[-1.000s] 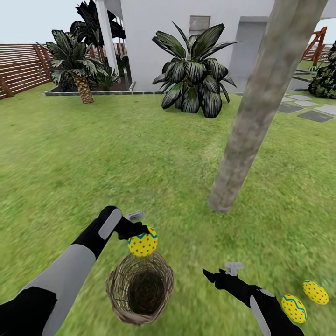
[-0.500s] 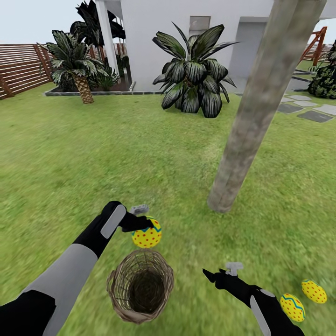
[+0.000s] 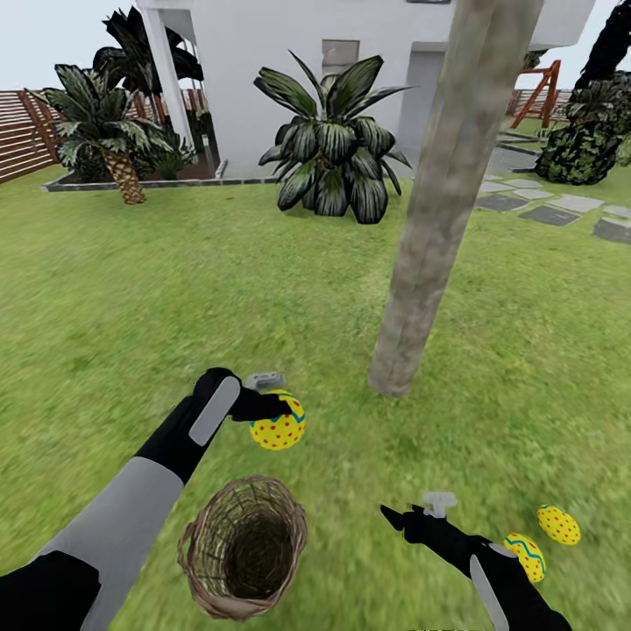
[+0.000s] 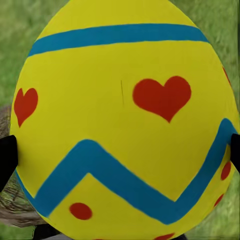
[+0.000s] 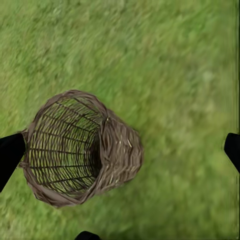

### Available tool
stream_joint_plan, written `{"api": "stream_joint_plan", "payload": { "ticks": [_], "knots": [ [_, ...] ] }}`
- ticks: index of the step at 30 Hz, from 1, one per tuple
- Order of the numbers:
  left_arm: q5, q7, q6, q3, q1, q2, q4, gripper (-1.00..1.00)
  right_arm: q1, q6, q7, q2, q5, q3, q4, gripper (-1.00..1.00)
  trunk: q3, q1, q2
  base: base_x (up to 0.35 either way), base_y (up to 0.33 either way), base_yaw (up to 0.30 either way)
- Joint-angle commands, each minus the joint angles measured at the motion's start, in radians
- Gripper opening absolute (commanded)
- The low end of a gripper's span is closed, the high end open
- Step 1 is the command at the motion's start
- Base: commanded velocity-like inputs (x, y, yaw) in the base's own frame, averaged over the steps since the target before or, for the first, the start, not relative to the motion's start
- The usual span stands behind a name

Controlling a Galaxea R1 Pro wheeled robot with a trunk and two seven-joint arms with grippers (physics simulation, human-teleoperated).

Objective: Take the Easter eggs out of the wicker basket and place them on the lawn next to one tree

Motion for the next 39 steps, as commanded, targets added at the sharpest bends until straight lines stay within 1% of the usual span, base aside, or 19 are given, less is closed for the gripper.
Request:
{"api": "stream_joint_plan", "payload": {
  "ticks": [1, 10, 12, 14, 17, 25, 34, 35, 36, 39],
  "knots": [
    [0.009, 0.009, 0.002, -0.007, -0.001, 0.0, -0.001, -1.0, -0.001, 0.009, 0.004, 0.001, -0.009, -0.002, -0.001, 1.0, -0.001, 0.001, -0.002, 0.0, -0.249, -0.213],
    [0.007, 0.01, 0.002, -0.014, -0.001, -0.002, -0.001, -1.0, -0.001, 0.009, 0.004, 0.0, -0.009, -0.002, -0.001, 1.0, 0.01, 0.001, -0.002, 0.0, -0.282, -0.207],
    [0.007, 0.01, 0.002, -0.024, -0.001, -0.002, -0.001, -1.0, -0.001, 0.009, 0.004, 0.001, -0.009, -0.002, -0.001, 1.0, 0.011, 0.001, -0.002, 0.0, -0.297, -0.107],
    [0.007, 0.011, 0.002, -0.044, -0.001, -0.003, 0.0, -1.0, -0.001, 0.009, 0.004, 0.001, -0.009, -0.002, -0.001, 1.0, 0.011, 0.001, -0.002, 0.0, -0.301, -0.035],
    [0.007, 0.012, 0.002, -0.053, -0.001, -0.003, 0.0, -1.0, -0.001, 0.012, 0.002, 0.002, -0.009, -0.002, -0.001, 1.0, 0.011, 0.001, -0.002, 0.0, -0.302, -0.011],
    [0.008, 0.012, 0.002, -0.055, -0.001, -0.003, 0.01, -1.0, -0.001, 0.01, 0.002, 0.001, -0.008, -0.002, -0.001, 1.0, 0.012, 0.001, -0.002, -0.043, -0.303, -0.011],
    [0.009, 0.012, 0.002, -0.055, -0.001, -0.004, 0.017, -1.0, -0.001, 0.012, 0.002, 0.0, -0.008, -0.002, -0.001, 1.0, 0.019, 0.001, -0.002, -0.072, -0.303, -0.224],
    [0.009, 0.012, 0.002, -0.055, -0.001, -0.005, 0.017, -1.0, -0.001, 0.012, 0.002, 0.0, -0.008, -0.004, -0.001, 1.0, 0.019, 0.001, -0.002, -0.073, -0.303, -0.256],
    [0.009, 0.012, 0.002, -0.055, -0.001, -0.008, 0.018, -1.0, -0.001, 0.012, 0.003, 0.0, -0.008, -0.016, -0.001, 1.0, 0.02, 0.001, -0.002, -0.073, -0.303, -0.257],
    [0.009, 0.012, 0.002, -0.056, -0.001, -0.015, 0.031, -1.0, -0.001, 0.013, 0.007, 0.001, -0.008, -0.077, -0.001, 1.0, 0.023, 0.001, -0.002, -0.074, -0.303, -0.258]
  ]
}}
